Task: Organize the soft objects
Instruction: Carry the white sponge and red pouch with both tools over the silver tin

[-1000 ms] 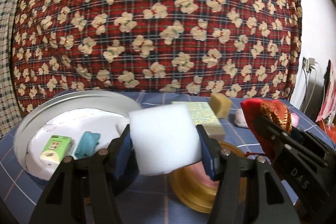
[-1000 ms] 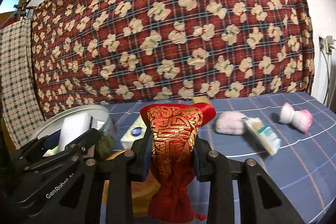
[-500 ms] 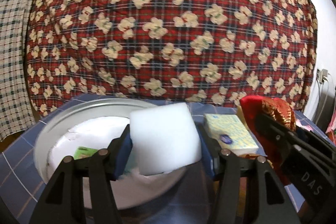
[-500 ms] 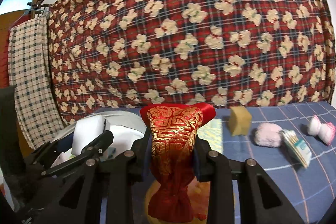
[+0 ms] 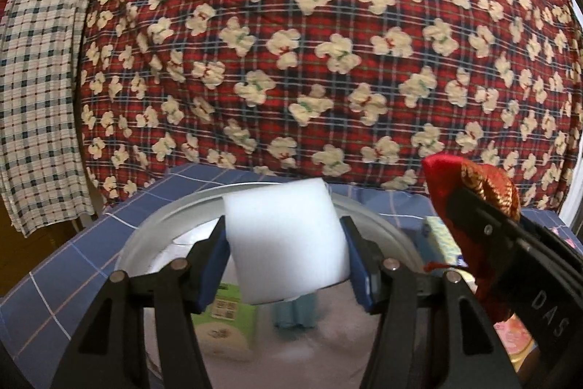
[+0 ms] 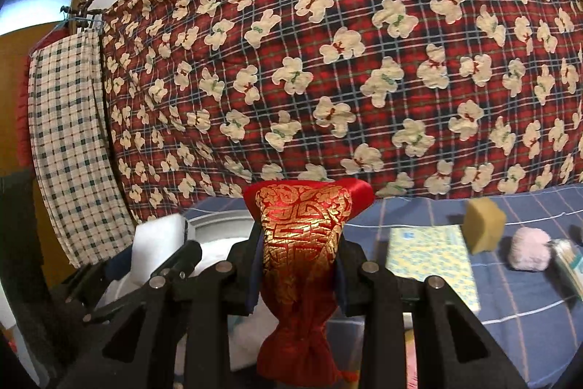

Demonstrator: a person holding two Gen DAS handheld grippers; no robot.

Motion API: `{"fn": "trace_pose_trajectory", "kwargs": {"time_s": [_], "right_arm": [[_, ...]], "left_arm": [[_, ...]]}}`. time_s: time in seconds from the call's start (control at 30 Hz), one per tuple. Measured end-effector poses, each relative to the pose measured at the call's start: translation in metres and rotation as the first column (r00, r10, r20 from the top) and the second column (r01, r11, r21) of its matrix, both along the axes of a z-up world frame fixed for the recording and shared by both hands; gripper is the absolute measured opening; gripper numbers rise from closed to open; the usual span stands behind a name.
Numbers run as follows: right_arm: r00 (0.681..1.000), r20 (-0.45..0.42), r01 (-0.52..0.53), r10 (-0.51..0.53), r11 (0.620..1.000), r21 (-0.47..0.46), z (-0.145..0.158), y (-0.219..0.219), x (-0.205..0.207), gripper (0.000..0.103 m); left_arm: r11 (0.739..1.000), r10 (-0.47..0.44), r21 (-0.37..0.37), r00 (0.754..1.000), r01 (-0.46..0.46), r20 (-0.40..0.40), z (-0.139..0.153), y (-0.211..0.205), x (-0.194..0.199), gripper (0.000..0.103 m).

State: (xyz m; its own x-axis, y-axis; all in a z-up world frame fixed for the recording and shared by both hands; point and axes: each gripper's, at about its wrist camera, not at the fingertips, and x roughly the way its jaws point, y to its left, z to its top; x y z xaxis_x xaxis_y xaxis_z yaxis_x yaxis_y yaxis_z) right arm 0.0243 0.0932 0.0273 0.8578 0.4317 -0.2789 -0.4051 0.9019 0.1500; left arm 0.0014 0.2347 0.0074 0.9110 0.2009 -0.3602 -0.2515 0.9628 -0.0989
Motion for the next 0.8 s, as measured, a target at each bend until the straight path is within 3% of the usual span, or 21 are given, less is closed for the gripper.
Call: {"fn": "trace_pose_trajectory", "kwargs": {"time_s": [0.23, 0.4, 0.6, 0.8], "right_arm": [[0.998, -0.061, -0.022, 0.023, 1.000, 0.013, -0.008, 0.028, 0.024, 0.035], [0.994, -0.104, -0.041, 0.038, 0.999, -0.029, -0.019, 0.046, 0.039, 0.035], [0.989, -0.142, -0.054, 0.044, 0.996, -0.068, -0.029, 0.050, 0.045, 0.035], [0.990, -0.137, -0.043, 0.030, 0.995, -0.090, -0.033, 0.049, 0.046, 0.035]], "left_arm": [[0.996, 0.089, -0.025, 0.995, -0.090, -0.040, -0.006, 0.030, 0.005, 0.058], [0.985, 0.170, -0.011, 0.983, -0.172, -0.067, -0.010, 0.043, 0.007, 0.058], [0.982, 0.190, 0.036, 0.977, -0.188, -0.099, -0.014, 0.040, 0.011, 0.058], [0.982, 0.188, 0.025, 0.973, -0.187, -0.132, -0.019, 0.042, 0.013, 0.058]]}}
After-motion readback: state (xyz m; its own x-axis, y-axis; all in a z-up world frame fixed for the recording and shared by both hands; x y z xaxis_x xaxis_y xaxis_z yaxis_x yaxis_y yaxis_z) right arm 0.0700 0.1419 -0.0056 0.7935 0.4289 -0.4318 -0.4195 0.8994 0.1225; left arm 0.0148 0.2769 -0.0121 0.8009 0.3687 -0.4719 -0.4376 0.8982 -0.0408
